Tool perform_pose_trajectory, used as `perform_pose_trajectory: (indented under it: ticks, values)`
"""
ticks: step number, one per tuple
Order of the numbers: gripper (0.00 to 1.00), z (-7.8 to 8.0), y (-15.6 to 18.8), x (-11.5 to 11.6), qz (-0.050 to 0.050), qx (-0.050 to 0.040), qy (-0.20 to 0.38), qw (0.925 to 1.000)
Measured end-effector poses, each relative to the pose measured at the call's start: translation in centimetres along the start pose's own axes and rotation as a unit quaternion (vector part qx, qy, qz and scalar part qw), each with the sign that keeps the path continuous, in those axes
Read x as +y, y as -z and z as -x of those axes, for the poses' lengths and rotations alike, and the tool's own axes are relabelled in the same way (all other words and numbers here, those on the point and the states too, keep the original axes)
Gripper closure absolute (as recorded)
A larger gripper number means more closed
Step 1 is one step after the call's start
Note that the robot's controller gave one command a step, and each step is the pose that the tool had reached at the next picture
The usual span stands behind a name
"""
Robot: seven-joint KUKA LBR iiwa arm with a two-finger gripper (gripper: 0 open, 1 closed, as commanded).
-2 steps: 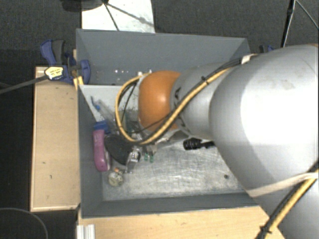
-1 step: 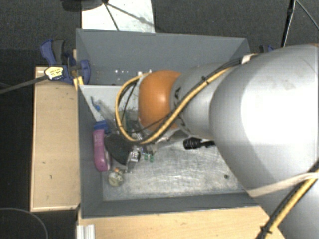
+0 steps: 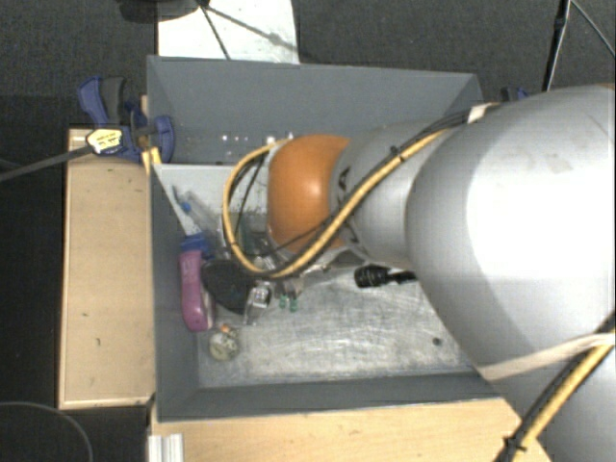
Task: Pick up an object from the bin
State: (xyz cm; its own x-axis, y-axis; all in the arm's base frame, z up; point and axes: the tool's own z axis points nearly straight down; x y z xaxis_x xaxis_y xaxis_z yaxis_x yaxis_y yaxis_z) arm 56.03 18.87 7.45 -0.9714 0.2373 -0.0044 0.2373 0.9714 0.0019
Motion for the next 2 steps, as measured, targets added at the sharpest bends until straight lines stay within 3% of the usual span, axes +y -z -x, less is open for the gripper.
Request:
perform_pose_trajectory:
  ticks: [1, 2]
  values:
    - [1.00, 0.1, 3.2, 0.0, 0.000, 0.0004, 0.002, 1.0000]
    - [1.00, 0.3, 9.3, 0.1, 0.001, -0.0006, 0.005, 1.0000]
